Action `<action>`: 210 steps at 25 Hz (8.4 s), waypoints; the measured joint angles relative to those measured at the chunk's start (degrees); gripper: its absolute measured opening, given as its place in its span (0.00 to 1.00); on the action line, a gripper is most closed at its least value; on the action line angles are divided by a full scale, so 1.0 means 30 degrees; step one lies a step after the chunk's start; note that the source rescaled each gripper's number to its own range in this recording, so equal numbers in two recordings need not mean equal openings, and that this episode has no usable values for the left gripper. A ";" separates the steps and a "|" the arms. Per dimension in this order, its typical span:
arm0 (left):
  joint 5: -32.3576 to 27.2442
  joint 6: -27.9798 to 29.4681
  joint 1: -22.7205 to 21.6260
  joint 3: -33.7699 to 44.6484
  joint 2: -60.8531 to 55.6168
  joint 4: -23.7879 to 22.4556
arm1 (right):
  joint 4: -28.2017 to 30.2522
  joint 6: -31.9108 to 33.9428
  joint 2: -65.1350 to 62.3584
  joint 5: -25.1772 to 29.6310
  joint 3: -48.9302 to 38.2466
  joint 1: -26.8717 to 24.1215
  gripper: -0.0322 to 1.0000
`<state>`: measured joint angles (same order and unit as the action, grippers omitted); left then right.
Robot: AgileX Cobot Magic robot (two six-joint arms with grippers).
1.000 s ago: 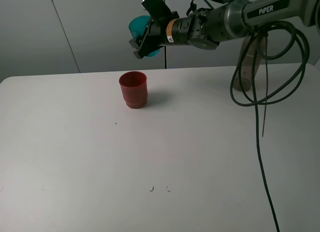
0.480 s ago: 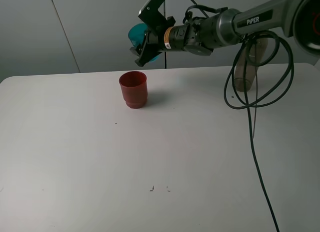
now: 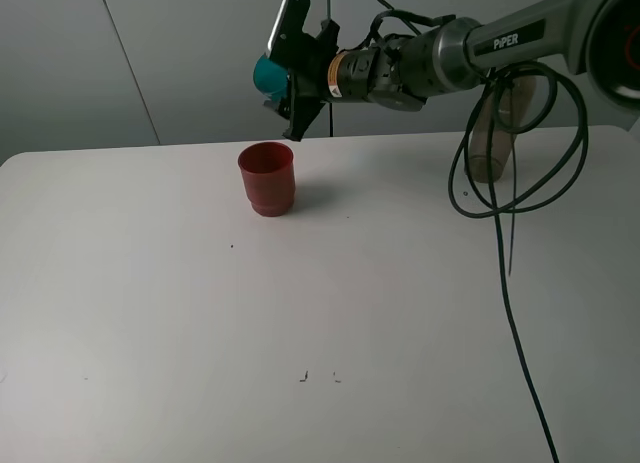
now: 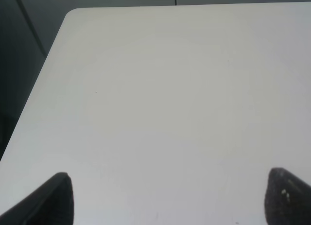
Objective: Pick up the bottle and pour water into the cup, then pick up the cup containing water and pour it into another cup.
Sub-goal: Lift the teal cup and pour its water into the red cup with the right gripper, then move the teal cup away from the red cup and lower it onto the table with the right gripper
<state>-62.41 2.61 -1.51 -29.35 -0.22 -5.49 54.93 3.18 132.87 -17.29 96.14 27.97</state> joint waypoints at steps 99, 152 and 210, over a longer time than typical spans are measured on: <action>0.0000 -0.0028 0.0000 0.0000 0.0000 0.0000 | -0.0114 -2.4257 0.0000 -0.1799 0.0031 0.0230 0.13; 0.0000 -0.0028 0.0000 0.0000 0.0000 0.0000 | -1.1846 0.4864 -1.0208 -0.2523 -1.7275 -0.3515 0.13; 0.0000 0.0008 0.0000 0.0000 0.0000 0.0000 | -1.8309 -0.0576 -0.2438 -1.5650 -2.0251 -0.3592 0.13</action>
<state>-62.41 2.64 -1.51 -29.35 -0.22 -5.49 0.00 1.45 125.55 -64.24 35.39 17.20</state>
